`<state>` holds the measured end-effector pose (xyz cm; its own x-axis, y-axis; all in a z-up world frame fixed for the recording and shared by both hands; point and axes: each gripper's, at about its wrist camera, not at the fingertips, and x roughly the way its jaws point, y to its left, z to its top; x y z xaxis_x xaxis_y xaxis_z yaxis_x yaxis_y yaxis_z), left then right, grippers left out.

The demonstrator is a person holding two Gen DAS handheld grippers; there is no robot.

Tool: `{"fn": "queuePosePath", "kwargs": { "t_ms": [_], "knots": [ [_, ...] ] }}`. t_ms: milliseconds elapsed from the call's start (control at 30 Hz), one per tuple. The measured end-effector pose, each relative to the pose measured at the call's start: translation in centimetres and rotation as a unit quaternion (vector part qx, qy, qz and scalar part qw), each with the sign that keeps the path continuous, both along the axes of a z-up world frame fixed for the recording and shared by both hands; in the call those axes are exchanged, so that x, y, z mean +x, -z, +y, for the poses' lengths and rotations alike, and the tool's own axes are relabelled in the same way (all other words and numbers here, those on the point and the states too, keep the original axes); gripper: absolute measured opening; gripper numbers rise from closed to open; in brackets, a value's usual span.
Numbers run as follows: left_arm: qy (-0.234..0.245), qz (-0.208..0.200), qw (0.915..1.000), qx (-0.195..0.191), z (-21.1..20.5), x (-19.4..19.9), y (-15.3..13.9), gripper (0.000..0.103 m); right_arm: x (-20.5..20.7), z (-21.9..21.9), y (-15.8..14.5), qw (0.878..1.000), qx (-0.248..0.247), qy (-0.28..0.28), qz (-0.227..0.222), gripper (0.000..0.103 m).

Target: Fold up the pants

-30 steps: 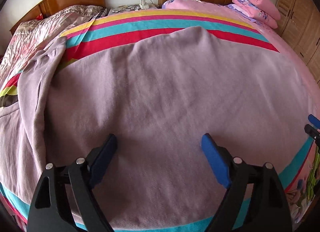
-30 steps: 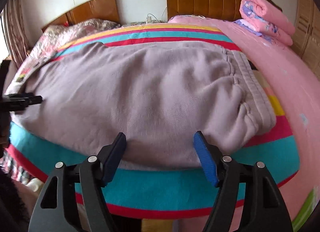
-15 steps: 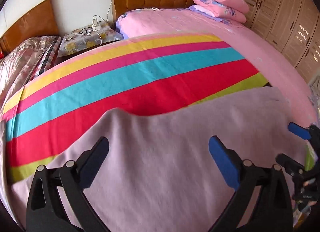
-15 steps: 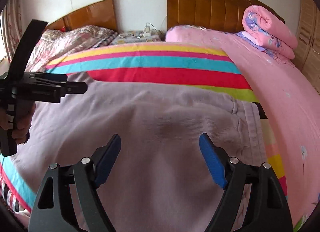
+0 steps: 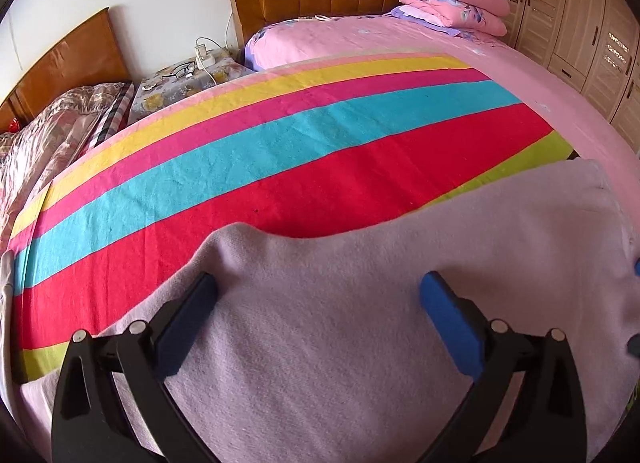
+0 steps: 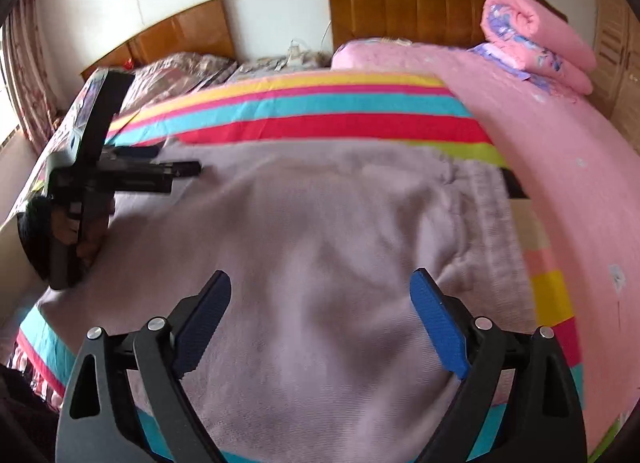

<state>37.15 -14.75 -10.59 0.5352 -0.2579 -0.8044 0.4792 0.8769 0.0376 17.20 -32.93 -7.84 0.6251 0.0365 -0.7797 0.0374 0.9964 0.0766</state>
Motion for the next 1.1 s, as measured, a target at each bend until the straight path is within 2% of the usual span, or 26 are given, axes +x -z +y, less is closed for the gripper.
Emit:
{"fn": "queuePosePath", "kwargs": {
  "t_ms": [67, 100, 200, 267, 367, 400, 467, 533, 600, 633, 700, 767, 800, 833, 900, 933, 967, 1033, 1100],
  "knots": [
    [-0.001, -0.001, 1.0, -0.001, 0.0, -0.3, 0.0, 0.102, 0.4, 1.1, 1.6, 0.998, -0.054, -0.014, 0.018, 0.089],
    [-0.002, -0.002, 1.0, 0.001, -0.1, -0.3, 0.0, 0.102, 0.3, 1.5, 1.6, 0.997, -0.07, -0.017, 0.011, 0.089],
    [-0.004, -0.001, 1.0, -0.004, 0.3, -0.4, -0.4, 0.101, 0.6, 1.5, 1.1, 0.998, -0.058, 0.001, 0.025, 0.089],
    [-0.02, -0.016, 0.9994, -0.024, 1.6, -1.7, -2.0, 0.095, 0.8, 2.2, 0.3, 0.996, -0.083, 0.022, 0.035, 0.089],
    [-0.024, -0.046, 0.9916, -0.119, 6.9, -5.3, -6.6, 0.096, 0.0, 3.6, -2.5, 0.996, -0.083, 0.027, -0.02, 0.089],
    [-0.034, -0.062, 0.9879, -0.138, 9.4, -6.7, -8.0, 0.097, -0.4, 4.0, -3.1, 0.996, -0.079, 0.026, -0.037, 0.089],
    [-0.077, -0.097, 0.98, -0.156, 15.2, -9.5, -9.9, 0.101, -0.4, 5.5, -4.5, 0.997, -0.049, 0.002, -0.067, 0.089],
    [-0.141, -0.114, 0.9701, -0.161, 22.0, -11.8, -10.8, 0.102, 0.4, 7.7, -5.6, 0.996, -0.026, -0.035, -0.084, 0.089],
    [-0.234, -0.118, 0.952, -0.158, 29.7, -14.3, -10.6, 0.102, 2.1, 12.1, -6.7, 0.99, 0.004, -0.111, -0.09, 0.089],
    [-0.282, -0.116, 0.939, -0.159, 33.5, -15.6, -10.3, 0.102, 3.1, 14.4, -7.2, 0.985, 0.009, -0.146, -0.094, 0.089],
    [-0.379, -0.108, 0.9055, -0.158, 40.9, -18.8, -9.2, 0.102, 5.6, 20.5, -8.7, 0.965, 0.017, -0.239, -0.102, 0.089],
    [-0.46, -0.103, 0.8663, -0.164, 47.0, -22.2, -7.9, 0.102, 8.2, 27.2, -10.1, 0.936, 0.033, -0.332, -0.114, 0.089],
    [-0.494, -0.096, 0.847, -0.172, 49.6, -23.6, -7.2, 0.101, 9.6, 30.8, -10.6, 0.917, 0.043, -0.38, -0.112, 0.089],
    [-0.52, -0.089, 0.8292, -0.186, 51.9, -24.9, -6.6, 0.101, 11.2, 35.0, -11.0, 0.894, 0.052, -0.433, -0.104, 0.089],
    [-0.553, -0.081, 0.7998, -0.22, 55.6, -26.8, -5.5, 0.101, 12.7, 42.2, -11.4, 0.863, 0.052, -0.494, -0.097, 0.089],
    [-0.565, -0.074, 0.7876, -0.234, 57.2, -27.3, -4.9, 0.1, 13.6, 45.8, -11.2, 0.846, 0.055, -0.525, -0.078, 0.088],
    [-0.571, -0.07, 0.7781, -0.253, 58.5, -27.7, -4.4, 0.1, 14.8, 49.7, -11.0, 0.829, 0.058, -0.552, -0.061, 0.087],
    [-0.578, -0.068, 0.7673, -0.269, 60.4, -27.8, -3.8, 0.092, 16.7, 56.7, -10.3, 0.8, 0.06, -0.596, -0.031, 0.085],
    [-0.578, -0.068, 0.7676, -0.269, 61.2, -27.2, -3.3, 0.091, 17.2, 62.1, -9.3, 0.784, 0.059, -0.618, -0.016, 0.08]
  ]
}}
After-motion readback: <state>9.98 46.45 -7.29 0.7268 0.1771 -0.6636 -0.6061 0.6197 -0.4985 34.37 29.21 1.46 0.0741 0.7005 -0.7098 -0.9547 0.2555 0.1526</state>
